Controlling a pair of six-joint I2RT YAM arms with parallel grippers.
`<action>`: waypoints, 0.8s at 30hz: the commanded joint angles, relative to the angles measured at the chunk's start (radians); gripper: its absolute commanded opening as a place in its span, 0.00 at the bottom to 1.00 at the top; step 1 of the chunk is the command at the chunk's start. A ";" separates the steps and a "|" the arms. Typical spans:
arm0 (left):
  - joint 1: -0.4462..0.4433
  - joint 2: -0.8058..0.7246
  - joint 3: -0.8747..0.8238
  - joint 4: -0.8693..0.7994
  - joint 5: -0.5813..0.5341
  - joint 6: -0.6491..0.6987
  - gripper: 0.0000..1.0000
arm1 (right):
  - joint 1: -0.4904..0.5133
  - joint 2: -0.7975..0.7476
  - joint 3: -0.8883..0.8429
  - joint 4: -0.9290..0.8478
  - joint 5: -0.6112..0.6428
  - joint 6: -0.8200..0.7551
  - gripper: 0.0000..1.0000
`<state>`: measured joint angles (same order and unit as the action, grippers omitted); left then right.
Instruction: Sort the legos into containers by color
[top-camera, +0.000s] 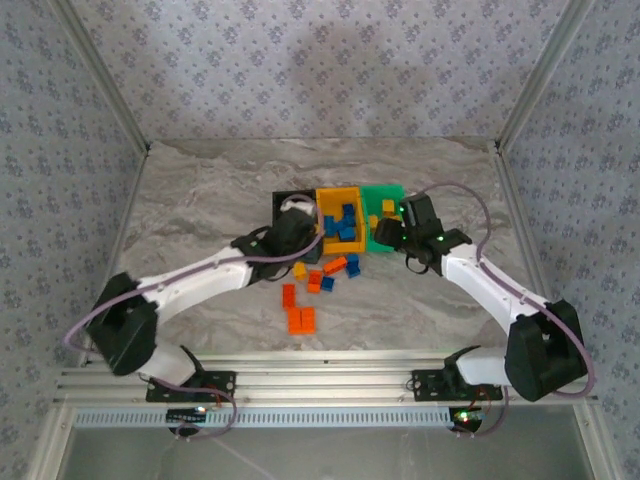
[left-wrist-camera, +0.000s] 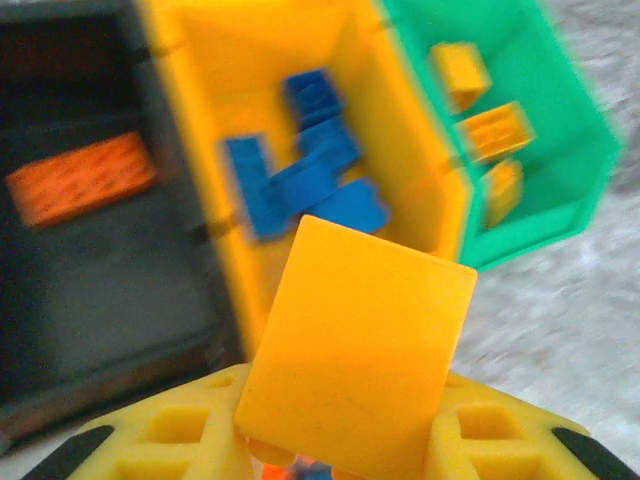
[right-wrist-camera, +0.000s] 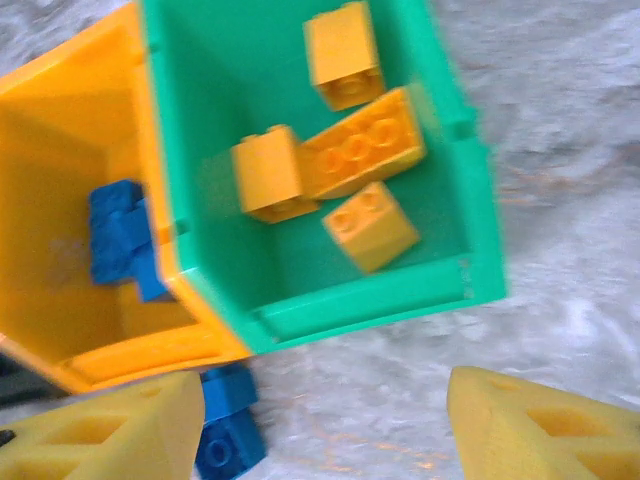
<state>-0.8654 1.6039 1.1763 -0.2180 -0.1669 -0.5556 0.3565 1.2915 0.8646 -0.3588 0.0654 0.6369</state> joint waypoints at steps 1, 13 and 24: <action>-0.012 0.114 0.172 0.028 0.103 0.047 0.34 | -0.088 -0.016 -0.024 -0.014 0.000 0.025 0.68; -0.006 0.298 0.439 -0.061 0.150 0.066 0.34 | -0.299 0.247 0.048 0.305 -0.358 0.015 0.67; 0.006 0.301 0.418 -0.064 0.151 0.060 0.34 | -0.188 0.289 0.058 0.369 -0.382 0.063 0.67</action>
<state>-0.8692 1.8889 1.5764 -0.2707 -0.0326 -0.5053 0.1429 1.6009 0.9096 -0.0334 -0.2760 0.6640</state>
